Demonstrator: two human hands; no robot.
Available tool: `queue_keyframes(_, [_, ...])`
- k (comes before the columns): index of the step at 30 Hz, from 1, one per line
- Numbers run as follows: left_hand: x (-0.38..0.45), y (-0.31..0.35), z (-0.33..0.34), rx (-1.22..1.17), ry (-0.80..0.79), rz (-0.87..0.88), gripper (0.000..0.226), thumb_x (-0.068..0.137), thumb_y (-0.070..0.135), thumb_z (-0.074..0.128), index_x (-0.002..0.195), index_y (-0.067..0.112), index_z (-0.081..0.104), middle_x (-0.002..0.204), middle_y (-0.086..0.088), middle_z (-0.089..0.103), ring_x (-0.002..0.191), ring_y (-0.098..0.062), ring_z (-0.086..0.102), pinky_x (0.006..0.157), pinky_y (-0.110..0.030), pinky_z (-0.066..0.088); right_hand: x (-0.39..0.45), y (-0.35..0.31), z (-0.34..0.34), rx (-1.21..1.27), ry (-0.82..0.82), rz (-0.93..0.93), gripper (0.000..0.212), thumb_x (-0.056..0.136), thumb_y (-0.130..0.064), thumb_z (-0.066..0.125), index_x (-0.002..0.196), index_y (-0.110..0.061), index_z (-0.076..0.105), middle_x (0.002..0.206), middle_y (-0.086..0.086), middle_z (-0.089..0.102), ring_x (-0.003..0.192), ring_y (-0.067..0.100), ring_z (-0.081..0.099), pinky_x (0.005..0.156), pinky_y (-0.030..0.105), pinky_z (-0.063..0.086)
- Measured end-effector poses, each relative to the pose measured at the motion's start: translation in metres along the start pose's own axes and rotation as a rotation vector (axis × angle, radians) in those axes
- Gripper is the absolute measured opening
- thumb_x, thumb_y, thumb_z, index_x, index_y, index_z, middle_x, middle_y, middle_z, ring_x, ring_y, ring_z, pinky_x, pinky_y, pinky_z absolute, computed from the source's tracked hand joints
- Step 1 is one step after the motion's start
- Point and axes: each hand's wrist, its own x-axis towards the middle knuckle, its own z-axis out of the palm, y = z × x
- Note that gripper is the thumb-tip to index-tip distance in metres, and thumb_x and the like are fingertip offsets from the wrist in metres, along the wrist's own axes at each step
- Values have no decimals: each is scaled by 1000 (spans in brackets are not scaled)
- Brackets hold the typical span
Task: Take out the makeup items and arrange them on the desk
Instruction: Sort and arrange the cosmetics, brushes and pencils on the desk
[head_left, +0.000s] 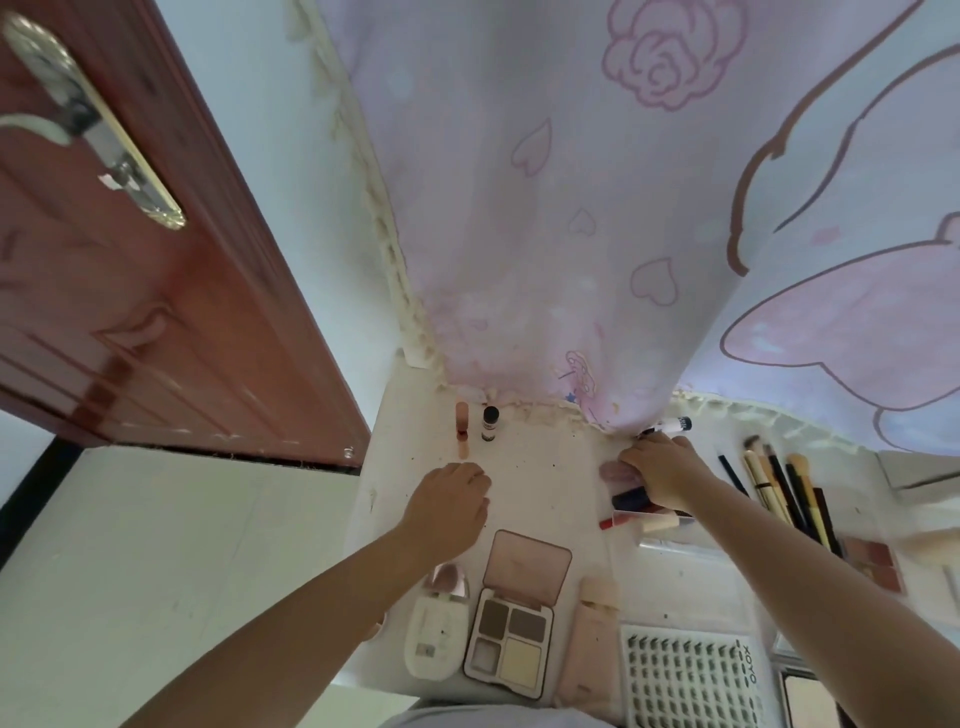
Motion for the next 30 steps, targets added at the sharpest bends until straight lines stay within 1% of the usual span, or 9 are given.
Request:
queue_keyframes(6, [28,37,-35,-320,9,-61,40,96,25,37,133,10,41,134,-6,48,122,-20,45,96,-30,38,-23,-1,-29,360,169,-61,27,95,-13,36,117,-10,52,119,8,56,106,25,53,91,32,42])
queue_keyframes(9, [44,64,-57,-602,-10,-96,43,97,29,35,135,9,35,126,-10,53,109,-23,55,88,-28,41,-46,-10,-58,583,256,-126,28,94,-8,38,119,-2,50,117,13,58,101,26,57,89,27,42])
queue_keyframes(11, [52,80,-75,-776,-13,-72,41,98,29,29,134,9,34,119,-11,55,92,-21,61,72,-25,43,-64,-13,-77,686,362,-127,32,93,-6,41,125,0,46,109,12,60,89,20,55,78,14,37])
queue_keyframes(14, [60,99,-102,-971,91,-43,31,100,25,26,109,8,49,89,-5,55,61,-10,50,53,-19,36,-90,-14,-104,875,525,-60,26,92,-6,43,118,-5,49,85,-3,58,62,3,53,59,8,40])
queue_keyframes(18, [66,120,-124,-900,297,-74,37,100,28,25,68,20,43,62,7,43,58,-6,42,55,-18,32,-106,-18,-129,1138,738,128,6,92,-15,46,90,-18,52,61,-6,55,36,-2,50,39,7,38])
queue_keyframes(23, [70,133,-146,-844,398,-118,34,100,30,23,83,12,47,73,-1,50,74,-24,53,69,-28,40,-107,-19,-155,1522,486,392,40,94,-35,41,62,-11,47,35,-6,41,23,6,31,29,16,25])
queue_keyframes(27, [72,134,-168,-964,419,-186,52,99,34,19,101,0,59,96,-20,64,93,-35,59,82,-36,47,-105,-27,-173,1251,674,338,47,95,-34,36,64,-5,54,55,3,45,42,13,38,42,21,30])
queue_keyframes(28, [74,133,-173,-1008,392,-215,55,100,33,19,108,-3,59,94,-21,64,88,-34,60,78,-35,48,-105,-30,-176,1150,757,315,47,96,-33,35,68,-2,57,59,5,47,49,15,40,47,22,31])
queue_keyframes(30, [76,129,-184,-1149,265,-286,53,100,31,19,115,-5,56,66,-11,54,54,-21,53,49,-23,43,-105,-34,-180,1040,905,278,44,95,-29,39,61,-5,52,53,2,43,51,15,39,48,15,29])
